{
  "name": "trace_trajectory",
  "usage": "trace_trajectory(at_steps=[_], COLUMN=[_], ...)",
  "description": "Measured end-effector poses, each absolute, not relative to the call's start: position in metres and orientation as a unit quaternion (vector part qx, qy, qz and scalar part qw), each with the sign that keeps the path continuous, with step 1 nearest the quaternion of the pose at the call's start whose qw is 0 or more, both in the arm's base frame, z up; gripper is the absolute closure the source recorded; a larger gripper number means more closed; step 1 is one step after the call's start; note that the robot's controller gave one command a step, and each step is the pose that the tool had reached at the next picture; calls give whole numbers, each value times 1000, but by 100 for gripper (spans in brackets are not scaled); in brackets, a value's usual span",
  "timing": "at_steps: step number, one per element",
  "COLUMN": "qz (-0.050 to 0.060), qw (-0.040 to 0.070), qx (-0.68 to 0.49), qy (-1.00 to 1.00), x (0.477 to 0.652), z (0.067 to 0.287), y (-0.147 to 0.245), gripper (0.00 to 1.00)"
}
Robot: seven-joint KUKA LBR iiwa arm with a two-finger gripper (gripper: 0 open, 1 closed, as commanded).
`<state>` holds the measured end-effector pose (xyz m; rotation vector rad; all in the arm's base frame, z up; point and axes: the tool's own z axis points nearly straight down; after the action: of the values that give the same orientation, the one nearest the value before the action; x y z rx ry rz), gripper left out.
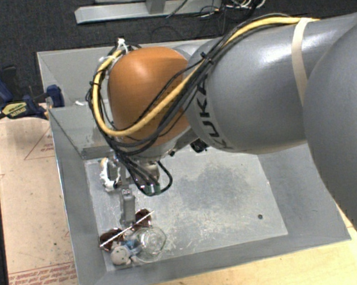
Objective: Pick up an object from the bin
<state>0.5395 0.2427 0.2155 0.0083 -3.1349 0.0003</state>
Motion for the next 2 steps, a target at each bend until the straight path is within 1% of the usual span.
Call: trace_trajectory(at_steps=[1, 2], qz=[-1, -2], qw=[0, -3], qx=[1, 46], qy=[-1000, -999], x=[541, 539], z=[220, 200], y=[241, 225], gripper=[0, 0])
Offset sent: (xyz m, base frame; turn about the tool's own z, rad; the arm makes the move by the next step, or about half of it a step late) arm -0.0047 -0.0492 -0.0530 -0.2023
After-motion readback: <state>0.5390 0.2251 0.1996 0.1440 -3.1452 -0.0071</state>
